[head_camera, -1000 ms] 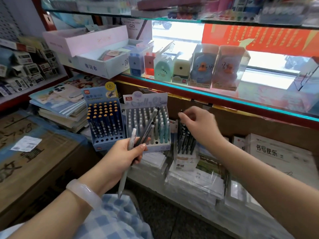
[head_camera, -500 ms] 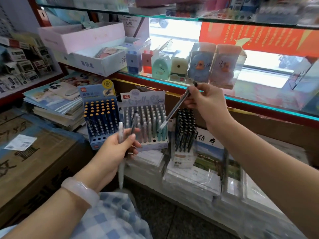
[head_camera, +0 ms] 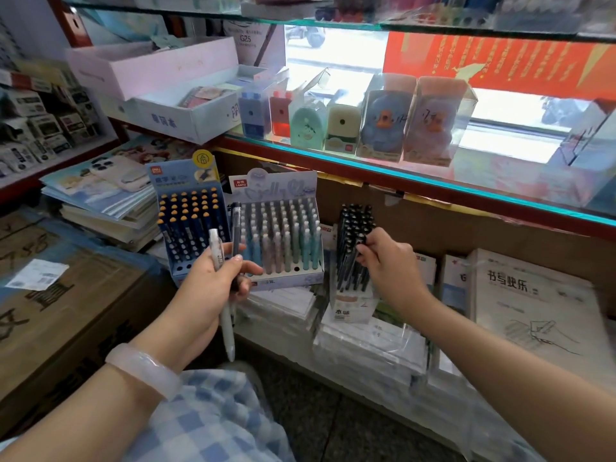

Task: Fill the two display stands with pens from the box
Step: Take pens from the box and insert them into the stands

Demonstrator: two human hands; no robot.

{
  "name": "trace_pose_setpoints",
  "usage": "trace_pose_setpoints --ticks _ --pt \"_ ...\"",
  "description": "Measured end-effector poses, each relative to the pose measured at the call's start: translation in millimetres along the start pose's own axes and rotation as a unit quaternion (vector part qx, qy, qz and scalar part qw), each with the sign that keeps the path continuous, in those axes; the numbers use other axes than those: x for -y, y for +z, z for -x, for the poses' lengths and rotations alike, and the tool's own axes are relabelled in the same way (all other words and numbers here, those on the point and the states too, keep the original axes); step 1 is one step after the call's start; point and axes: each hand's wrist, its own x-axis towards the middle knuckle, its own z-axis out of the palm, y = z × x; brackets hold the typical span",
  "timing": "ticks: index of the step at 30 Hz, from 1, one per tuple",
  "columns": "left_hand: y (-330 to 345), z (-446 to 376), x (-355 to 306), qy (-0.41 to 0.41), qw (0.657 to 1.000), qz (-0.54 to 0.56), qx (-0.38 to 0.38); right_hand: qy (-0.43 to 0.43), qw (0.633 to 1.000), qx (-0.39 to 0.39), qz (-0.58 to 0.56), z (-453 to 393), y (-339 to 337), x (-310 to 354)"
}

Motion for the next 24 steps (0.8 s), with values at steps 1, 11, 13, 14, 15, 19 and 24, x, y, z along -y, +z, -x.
trace_pose_setpoints --ticks 1,11,13,14,15,19,24 --pt "0.1 0.4 0.3 -0.001 1.000 -0.004 0.000 -0.009 1.000 -0.004 0.000 0.2 3.1 0.7" --pt "-2.6 2.8 2.8 -0.007 1.000 0.004 0.018 -0.024 0.999 -0.019 0.042 4.3 13.8 -1.0" --pt "-2.3 4.0 2.6 -0.013 1.000 0.005 0.022 -0.031 0.998 -0.027 0.036 5.2 15.2 -1.4" --pt "-2.5 4.6 2.5 -0.014 1.000 0.006 0.024 -0.034 0.998 -0.030 0.034 6.0 16.1 -1.6" --pt "-2.9 5.1 2.2 -0.013 1.000 0.007 0.026 -0.036 0.998 -0.034 0.031 6.5 17.0 -1.8" --pt "-4.9 5.9 2.1 -0.014 0.999 0.000 0.035 -0.041 0.998 -0.046 0.033 3.7 21.4 -3.4" --pt "-9.3 5.4 3.6 -0.014 0.999 -0.006 0.035 -0.049 0.996 -0.064 0.028 3.0 24.6 -6.5"
